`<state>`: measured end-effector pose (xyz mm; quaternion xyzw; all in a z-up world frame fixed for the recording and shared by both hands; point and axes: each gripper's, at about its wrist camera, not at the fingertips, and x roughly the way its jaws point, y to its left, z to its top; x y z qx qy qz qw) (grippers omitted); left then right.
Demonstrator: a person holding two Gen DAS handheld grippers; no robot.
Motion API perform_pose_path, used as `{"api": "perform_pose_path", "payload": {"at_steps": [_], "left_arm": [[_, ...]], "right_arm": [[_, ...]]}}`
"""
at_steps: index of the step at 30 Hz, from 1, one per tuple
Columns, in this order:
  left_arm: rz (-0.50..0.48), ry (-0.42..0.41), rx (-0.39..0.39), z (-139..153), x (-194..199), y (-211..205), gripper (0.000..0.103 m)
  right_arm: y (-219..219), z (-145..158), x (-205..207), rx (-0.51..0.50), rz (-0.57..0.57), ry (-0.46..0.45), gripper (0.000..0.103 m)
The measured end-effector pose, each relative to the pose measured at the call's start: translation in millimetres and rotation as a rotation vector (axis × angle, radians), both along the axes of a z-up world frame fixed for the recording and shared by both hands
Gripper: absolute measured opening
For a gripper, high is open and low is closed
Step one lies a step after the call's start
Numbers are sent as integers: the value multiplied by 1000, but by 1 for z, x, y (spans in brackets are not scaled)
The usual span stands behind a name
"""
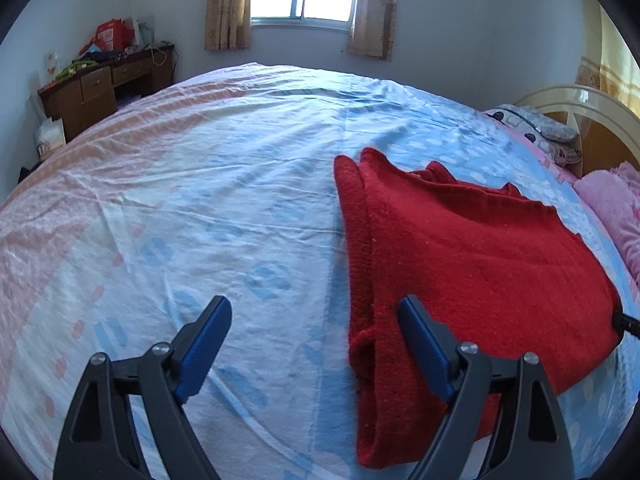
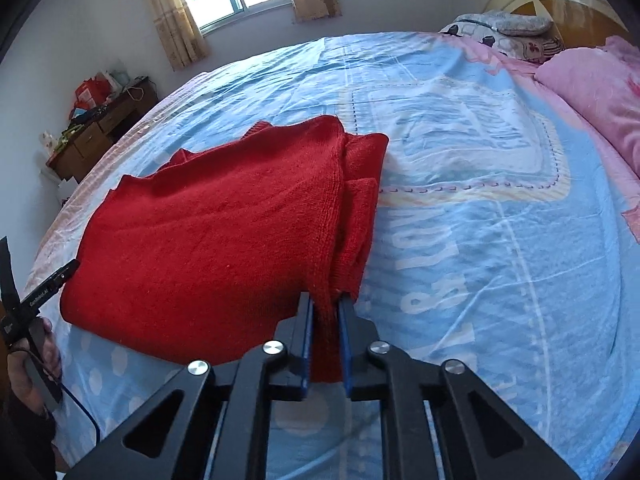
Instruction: Fold small clothes
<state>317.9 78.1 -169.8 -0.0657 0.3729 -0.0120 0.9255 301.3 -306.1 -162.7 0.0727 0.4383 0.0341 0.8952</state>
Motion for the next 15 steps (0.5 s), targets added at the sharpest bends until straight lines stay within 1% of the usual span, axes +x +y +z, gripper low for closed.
{"api": "perform_pose_path", "payload": {"at_steps": [5, 7, 10, 15], "left_arm": [[-7, 1, -20, -2, -2, 1, 88], [-6, 5, -32, -3, -2, 3, 92], [-6, 16, -56, -5, 0, 5, 93], [0, 21, -86, -6, -1, 9, 95]], "right_arm": [[-1, -8, -18, -33, 7, 18, 3], [0, -14, -21, -42, 3, 17, 3], [0, -15, -18, -26, -8, 26, 3], [5, -15, -20, -50, 0, 43, 4]]}}
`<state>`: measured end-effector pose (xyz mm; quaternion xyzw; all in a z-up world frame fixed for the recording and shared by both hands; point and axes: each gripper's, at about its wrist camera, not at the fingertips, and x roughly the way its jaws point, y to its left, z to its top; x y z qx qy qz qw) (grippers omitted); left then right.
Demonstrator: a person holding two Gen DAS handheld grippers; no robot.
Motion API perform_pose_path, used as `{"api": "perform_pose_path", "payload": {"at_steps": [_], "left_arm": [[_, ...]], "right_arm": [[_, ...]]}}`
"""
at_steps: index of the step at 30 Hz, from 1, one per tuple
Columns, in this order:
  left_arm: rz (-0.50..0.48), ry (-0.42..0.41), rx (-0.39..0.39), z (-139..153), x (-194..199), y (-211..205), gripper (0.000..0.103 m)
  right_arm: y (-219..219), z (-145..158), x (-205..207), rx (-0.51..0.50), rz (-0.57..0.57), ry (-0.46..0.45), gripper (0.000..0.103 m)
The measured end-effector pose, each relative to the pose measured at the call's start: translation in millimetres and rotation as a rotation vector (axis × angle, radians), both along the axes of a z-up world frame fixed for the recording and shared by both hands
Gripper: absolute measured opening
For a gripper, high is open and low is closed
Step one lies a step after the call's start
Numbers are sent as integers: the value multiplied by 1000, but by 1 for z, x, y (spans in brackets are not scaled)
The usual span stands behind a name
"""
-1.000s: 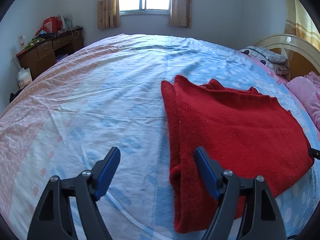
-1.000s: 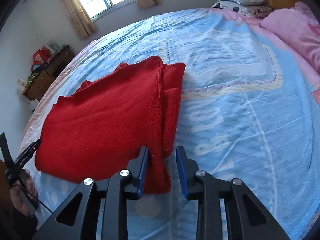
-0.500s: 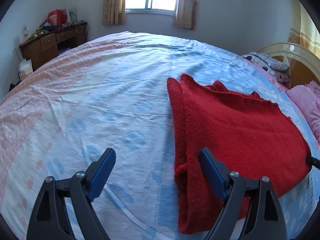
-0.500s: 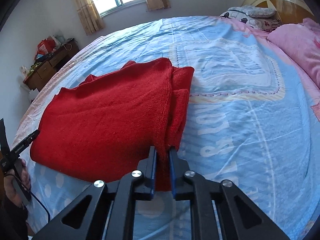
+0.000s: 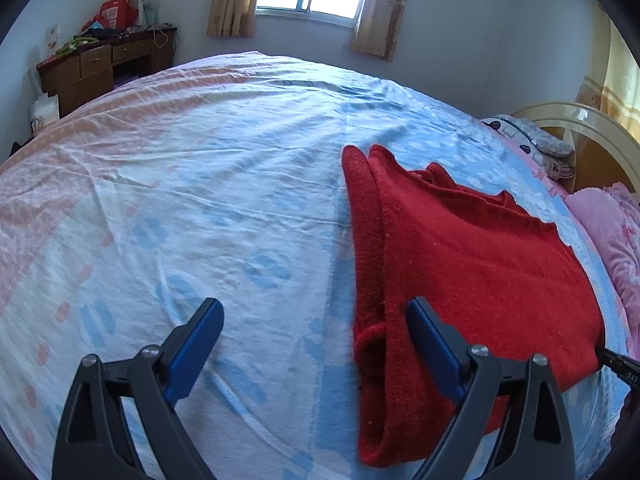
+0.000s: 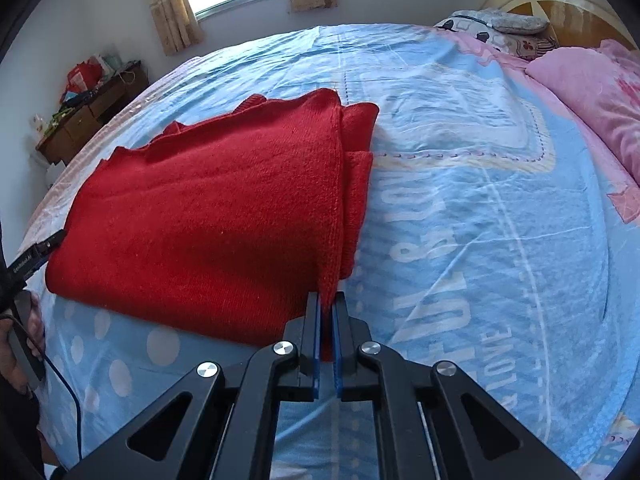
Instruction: Fold small clothes
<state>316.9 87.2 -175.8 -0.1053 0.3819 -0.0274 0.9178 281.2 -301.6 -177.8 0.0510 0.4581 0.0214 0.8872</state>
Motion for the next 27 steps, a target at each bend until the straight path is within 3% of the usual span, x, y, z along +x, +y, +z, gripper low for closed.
{"api": "perform_pose_path", "payload": {"at_steps": [5, 10, 13, 16, 20, 23, 27], "left_arm": [[3, -2, -15, 0, -1, 1, 98], [2, -2, -24, -1, -2, 3, 98], [3, -4, -21, -1, -2, 3, 98], [7, -6, -23, -1, -3, 3, 100], [6, -18, -27, 1, -5, 4, 100], [4, -25, -6, 2, -5, 0, 100], [14, -22, 40, 3, -3, -5, 103]], "right_arm": [[5, 21, -4, -29, -3, -45, 5], [27, 56, 5, -69, 16, -179, 21], [37, 47, 27, -54, 42, -140, 21], [33, 15, 43, -39, 15, -23, 21], [33, 0, 21, -40, 29, 23, 20], [38, -4, 6, -94, 51, -11, 20], [35, -6, 9, -62, 7, -4, 20]]}}
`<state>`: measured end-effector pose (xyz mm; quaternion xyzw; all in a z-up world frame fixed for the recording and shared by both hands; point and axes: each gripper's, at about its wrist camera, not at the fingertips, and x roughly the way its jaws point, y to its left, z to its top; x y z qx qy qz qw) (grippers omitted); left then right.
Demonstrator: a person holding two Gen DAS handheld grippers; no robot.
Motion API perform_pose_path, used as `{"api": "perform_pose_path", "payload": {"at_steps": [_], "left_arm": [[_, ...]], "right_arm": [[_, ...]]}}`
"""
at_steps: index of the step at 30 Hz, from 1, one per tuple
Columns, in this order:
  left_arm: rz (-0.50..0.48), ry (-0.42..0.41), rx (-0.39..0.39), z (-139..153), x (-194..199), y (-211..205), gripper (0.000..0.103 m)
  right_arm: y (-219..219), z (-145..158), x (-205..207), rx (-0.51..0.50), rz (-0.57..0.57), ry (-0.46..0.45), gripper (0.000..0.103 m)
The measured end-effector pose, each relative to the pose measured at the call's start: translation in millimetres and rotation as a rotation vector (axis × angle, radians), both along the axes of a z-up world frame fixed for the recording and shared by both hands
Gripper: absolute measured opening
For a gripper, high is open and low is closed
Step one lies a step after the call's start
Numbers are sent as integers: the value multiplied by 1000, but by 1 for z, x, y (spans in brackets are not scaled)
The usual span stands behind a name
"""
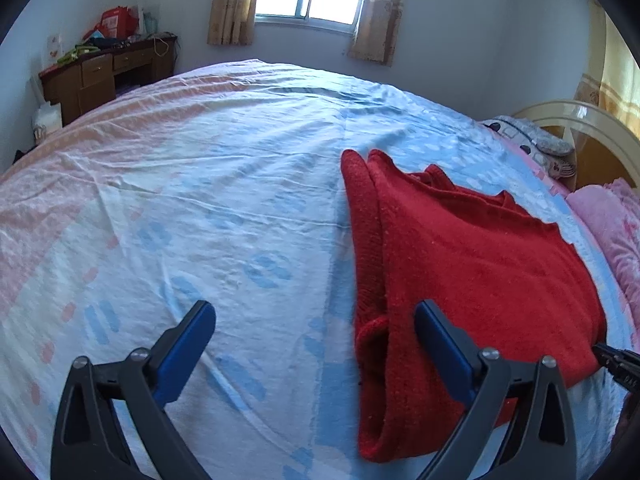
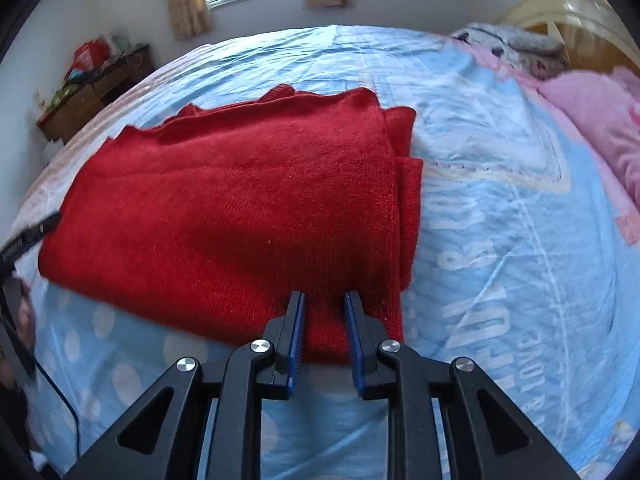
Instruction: Fold small clothes
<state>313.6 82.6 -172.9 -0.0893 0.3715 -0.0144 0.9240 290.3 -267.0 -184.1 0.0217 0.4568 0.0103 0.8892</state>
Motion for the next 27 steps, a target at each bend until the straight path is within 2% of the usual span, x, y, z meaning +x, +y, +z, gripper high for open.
{"api": "perform_pose_path", "payload": {"at_steps": [3, 7, 13, 14, 18, 27], "left_arm": [[6, -3, 15, 0, 0, -1, 103], [7, -4, 20, 0, -1, -1, 103], [5, 0, 19, 0, 0, 0, 103], [4, 0, 24, 0, 0, 0, 103], [-6, 0, 40, 1, -2, 0, 103], [-56, 0, 134, 7, -7, -4, 103]], "right_arm": [[9, -2, -10, -48, -28, -39, 20], [15, -2, -17, -62, -61, -70, 20], [15, 6, -14, -64, -49, -45, 21], [14, 9, -13, -50, -46, -34, 22], [21, 20, -13, -36, -23, -47, 47], [51, 16, -18, -44, 47, -45, 47]]}}
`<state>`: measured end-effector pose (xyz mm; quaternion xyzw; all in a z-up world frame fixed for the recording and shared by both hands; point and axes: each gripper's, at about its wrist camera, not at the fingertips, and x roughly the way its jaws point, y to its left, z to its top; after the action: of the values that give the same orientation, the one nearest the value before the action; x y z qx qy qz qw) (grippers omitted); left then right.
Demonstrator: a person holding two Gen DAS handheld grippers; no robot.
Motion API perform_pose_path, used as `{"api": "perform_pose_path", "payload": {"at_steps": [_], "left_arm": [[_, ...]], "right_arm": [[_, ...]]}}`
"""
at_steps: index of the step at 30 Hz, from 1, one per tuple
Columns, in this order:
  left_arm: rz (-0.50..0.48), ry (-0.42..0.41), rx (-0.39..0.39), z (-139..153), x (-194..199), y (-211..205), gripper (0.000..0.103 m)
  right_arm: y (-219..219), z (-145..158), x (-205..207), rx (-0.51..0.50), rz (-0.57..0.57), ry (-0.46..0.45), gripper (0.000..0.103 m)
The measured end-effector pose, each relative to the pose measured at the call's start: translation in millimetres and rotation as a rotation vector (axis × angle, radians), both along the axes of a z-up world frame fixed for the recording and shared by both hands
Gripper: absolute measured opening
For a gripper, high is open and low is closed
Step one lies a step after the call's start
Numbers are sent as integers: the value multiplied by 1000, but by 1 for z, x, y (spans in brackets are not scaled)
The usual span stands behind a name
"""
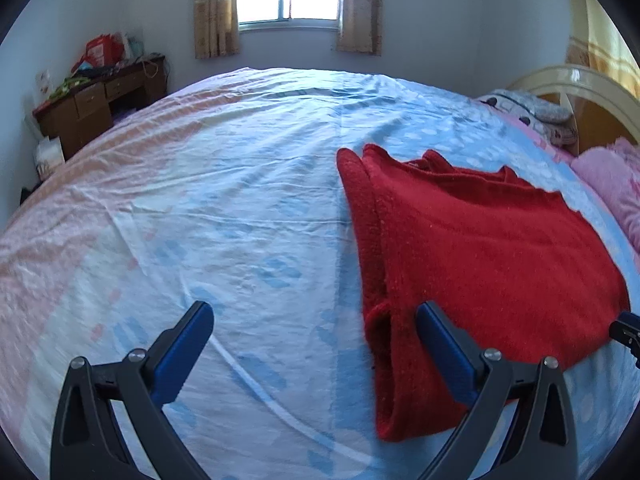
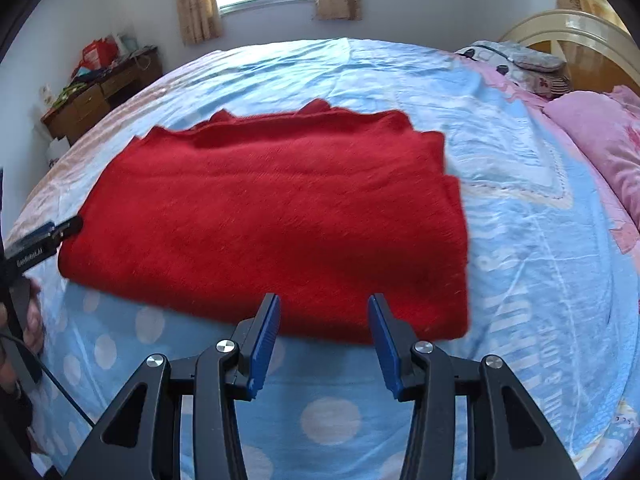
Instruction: Fold small clothes
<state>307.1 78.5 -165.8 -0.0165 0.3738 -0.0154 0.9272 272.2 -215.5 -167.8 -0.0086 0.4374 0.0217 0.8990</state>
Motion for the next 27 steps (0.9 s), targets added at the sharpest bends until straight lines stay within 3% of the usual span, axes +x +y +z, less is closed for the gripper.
{"api": "perform_pose_path", "payload": {"at_steps": [8, 14, 27], "left_arm": [[-8, -17, 72, 12, 3, 8, 103], [-5, -26, 71, 19, 3, 22, 103], [-31, 0, -85, 18, 19, 67, 103]], "right_arm": [[53, 18, -11, -99, 155, -93, 52], [103, 15, -17, -180, 275, -155, 53], [187, -8, -29, -309, 460, -214, 53]]}}
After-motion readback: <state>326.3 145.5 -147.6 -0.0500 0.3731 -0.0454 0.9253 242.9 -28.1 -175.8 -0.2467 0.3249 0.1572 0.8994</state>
